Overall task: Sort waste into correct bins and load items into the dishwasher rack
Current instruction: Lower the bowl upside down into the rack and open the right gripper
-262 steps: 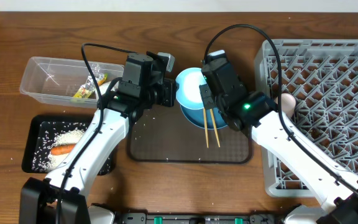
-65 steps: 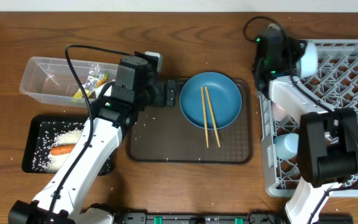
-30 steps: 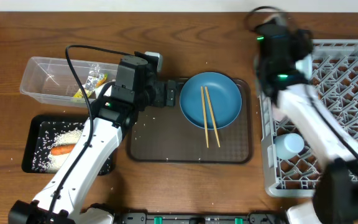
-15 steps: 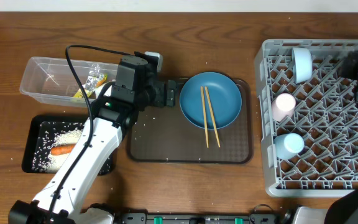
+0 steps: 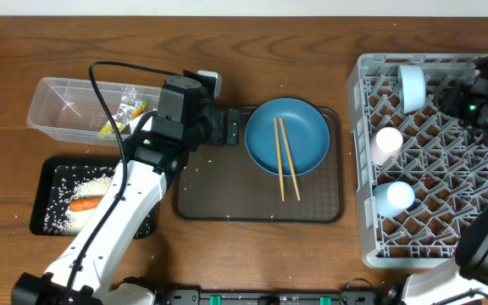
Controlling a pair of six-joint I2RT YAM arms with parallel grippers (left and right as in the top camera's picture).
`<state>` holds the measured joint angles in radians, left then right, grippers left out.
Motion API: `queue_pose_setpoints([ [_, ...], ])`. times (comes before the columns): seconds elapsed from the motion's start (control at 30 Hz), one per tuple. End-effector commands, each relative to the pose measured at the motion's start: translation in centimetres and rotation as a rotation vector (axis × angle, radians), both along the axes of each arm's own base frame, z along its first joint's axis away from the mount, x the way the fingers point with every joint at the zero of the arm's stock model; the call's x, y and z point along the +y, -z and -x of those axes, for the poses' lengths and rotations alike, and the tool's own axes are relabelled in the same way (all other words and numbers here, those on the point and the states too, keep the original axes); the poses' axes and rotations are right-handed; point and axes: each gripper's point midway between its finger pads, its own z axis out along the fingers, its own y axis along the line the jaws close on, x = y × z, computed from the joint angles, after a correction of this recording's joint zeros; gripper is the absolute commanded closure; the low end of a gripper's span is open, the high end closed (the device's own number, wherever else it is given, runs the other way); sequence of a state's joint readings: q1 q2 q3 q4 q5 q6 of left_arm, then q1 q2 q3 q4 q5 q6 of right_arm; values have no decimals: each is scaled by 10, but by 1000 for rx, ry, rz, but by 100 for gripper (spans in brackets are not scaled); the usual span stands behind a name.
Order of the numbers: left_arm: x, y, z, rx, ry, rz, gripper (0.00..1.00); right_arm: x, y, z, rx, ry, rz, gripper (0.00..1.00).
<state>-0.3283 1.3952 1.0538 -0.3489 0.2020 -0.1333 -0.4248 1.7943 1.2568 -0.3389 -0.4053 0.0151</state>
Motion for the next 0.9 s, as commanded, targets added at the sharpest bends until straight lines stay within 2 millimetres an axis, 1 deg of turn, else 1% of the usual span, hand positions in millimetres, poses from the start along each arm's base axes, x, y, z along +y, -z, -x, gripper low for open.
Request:
queue_pose_setpoints([
  [0.0, 4, -2, -1, -9, -12, -7, 2, 31, 10, -7, 2, -81, -74, 99],
  [0.07, 4, -2, -1, -9, -12, -7, 2, 45, 9, -10, -5, -120, -85, 99],
  [0.27, 4, -2, -1, -9, -12, -8, 2, 76, 9, -15, -10, -215, -58, 99],
  [0.33, 4, -2, -1, -9, -12, -8, 2, 81, 7, -16, -15, -226, -56, 99],
  [0.4, 4, -2, -1, -9, -12, -7, 2, 85, 1, -16, -28, -234, -50, 99],
  [0.47, 4, -2, -1, -9, -12, -8, 2, 84, -12, -17, -55, -232, -37, 99],
  [0.57, 4, -2, -1, -9, -12, -8, 2, 74, -38, -16, -100, -193, 27, 99],
  [0.67, 4, -2, -1, -9, -12, -7, 2, 65, -76, -11, -169, -151, 100, 99],
  [0.73, 4, -2, -1, -9, -12, -7, 2, 66, -103, -5, -224, -145, 125, 98],
  [0.77, 4, -2, -1, -9, -12, -7, 2, 67, -116, -1, -252, -144, 135, 92],
  [0.8, 4, -2, -1, -9, -12, -7, 2, 68, -127, 3, -272, -143, 142, 79],
  [0.83, 4, -2, -1, -9, -12, -8, 2, 70, -139, 8, -291, -143, 149, 54],
  [0.87, 4, -2, -1, -10, -12, -7, 2, 71, -147, 14, -302, -143, 152, 38],
])
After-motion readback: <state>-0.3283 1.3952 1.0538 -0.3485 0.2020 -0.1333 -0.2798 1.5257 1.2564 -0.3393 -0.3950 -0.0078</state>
